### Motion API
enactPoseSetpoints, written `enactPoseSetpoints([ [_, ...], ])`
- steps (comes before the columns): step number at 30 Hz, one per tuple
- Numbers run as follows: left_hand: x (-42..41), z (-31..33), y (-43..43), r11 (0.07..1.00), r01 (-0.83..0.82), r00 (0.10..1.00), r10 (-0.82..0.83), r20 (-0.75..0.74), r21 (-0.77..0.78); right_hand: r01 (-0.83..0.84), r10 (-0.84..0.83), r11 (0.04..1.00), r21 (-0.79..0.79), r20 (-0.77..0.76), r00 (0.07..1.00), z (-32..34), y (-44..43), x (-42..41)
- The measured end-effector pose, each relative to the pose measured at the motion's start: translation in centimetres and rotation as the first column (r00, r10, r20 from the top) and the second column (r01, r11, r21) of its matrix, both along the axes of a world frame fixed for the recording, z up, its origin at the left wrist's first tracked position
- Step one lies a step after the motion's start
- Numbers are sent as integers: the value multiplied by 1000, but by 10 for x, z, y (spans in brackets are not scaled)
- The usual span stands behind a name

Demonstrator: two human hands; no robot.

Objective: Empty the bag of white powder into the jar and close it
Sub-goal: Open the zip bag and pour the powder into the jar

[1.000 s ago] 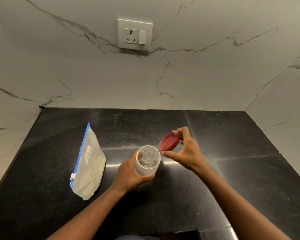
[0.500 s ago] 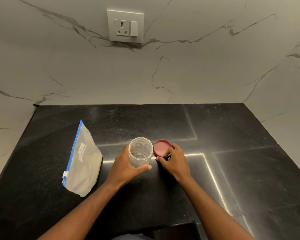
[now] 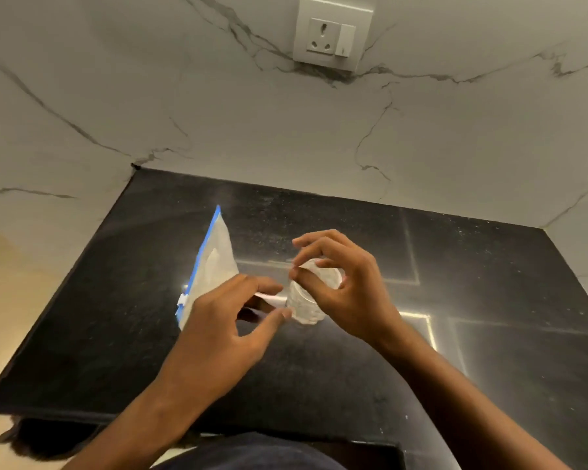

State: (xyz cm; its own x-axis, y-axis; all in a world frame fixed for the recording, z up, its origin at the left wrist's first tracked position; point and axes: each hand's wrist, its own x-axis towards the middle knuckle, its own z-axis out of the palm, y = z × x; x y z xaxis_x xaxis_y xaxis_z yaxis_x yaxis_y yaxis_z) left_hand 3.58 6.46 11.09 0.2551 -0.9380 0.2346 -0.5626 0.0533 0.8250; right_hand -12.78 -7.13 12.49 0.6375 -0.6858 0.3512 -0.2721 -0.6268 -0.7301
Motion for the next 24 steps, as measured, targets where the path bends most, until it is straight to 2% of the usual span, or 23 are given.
enactPoseSetpoints([
  [4, 22, 2, 35, 956, -190, 956, 233, 181, -224, -291, 274, 953, -88, -171, 946, 19, 13, 43],
  [7, 41, -14, 57, 923, -324, 912, 363, 194, -206, -433, 379, 889, -146, -295, 877, 23, 19, 72],
  [11, 50, -25, 67, 898, -419, 896, 433, 96, -134, -578, 444, 801, -157, -492, 749, 25, 20, 99],
  [15, 52, -26, 64, 877, -470, 881, 473, 6, -96, -659, 449, 732, -176, -602, 660, 25, 20, 116],
  [20, 60, -29, 66, 872, -488, 871, 485, -76, -28, -668, 453, 721, -186, -603, 657, 26, 19, 127],
  [24, 61, -31, 66, 884, -465, 882, 457, -111, -52, -684, 438, 690, -235, -617, 654, 26, 17, 129],
])
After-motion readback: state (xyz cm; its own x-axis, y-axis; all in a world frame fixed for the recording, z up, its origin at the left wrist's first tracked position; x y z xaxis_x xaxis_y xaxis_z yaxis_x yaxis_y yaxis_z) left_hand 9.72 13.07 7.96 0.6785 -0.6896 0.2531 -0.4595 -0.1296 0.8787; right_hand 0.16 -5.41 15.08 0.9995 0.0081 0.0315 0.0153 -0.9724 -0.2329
